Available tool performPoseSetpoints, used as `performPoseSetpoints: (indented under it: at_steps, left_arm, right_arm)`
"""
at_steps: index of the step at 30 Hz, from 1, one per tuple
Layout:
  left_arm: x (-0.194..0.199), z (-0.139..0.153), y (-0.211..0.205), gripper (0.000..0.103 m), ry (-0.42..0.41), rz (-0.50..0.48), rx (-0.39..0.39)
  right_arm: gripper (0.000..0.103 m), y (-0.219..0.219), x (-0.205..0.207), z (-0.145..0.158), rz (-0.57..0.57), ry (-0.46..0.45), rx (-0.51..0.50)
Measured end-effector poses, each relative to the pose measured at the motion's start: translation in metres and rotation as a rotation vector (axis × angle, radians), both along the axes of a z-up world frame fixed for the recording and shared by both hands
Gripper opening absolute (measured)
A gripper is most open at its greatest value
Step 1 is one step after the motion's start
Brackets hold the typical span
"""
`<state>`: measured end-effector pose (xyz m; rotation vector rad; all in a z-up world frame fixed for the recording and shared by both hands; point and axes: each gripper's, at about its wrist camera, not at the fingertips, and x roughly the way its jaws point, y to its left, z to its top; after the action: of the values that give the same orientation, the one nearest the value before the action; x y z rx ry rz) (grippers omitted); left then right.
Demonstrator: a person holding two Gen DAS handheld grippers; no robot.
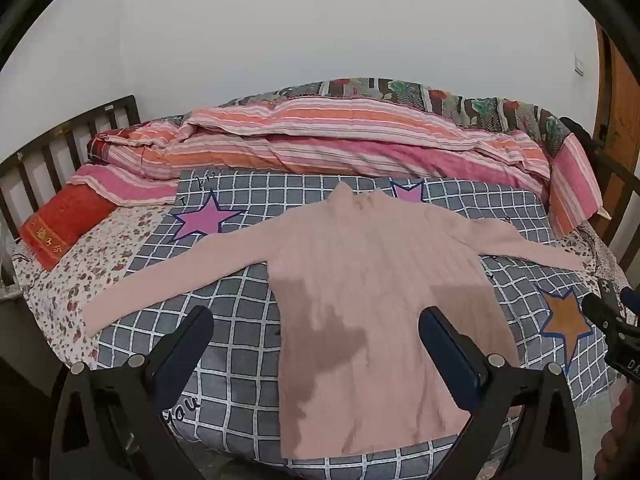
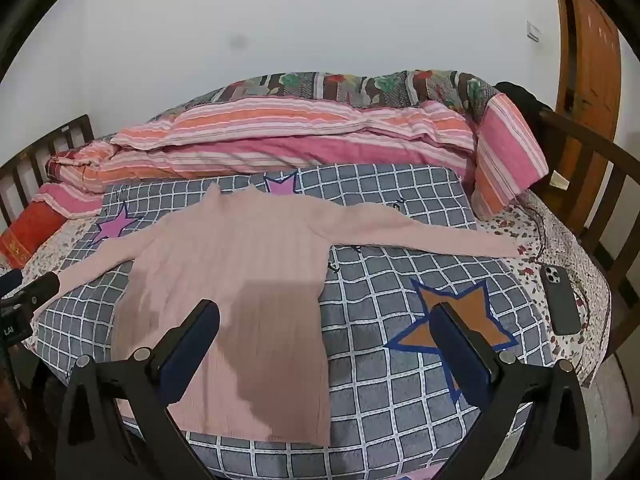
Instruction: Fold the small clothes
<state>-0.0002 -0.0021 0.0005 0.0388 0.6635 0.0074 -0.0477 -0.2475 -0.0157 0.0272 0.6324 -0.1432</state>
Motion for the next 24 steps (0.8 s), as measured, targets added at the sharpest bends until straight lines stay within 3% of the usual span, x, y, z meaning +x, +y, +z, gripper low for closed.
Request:
performPoseSetpoints:
  at_steps: [2, 6, 24]
  left_arm:
    - [-0.005, -0.001, -0.005, 0.103, -0.025, -0.008, 0.011]
    - [-0.006, -0.002, 0.004, 0.103, -0.015, -0.012, -0.028]
    - [-0.006, -0.001, 0.011, 0.103, -0.003, 0.002, -0.044]
  right_arm:
    - [0.103, 0.001, 0.0, 0.0, 0.0, -0.003, -0.006]
    - [0.103, 0.006, -0.003, -0.002, -0.001, -0.001, -0.027]
    - [0.103, 0.011, -0.005, -0.001, 0.01, -0.003, -0.04]
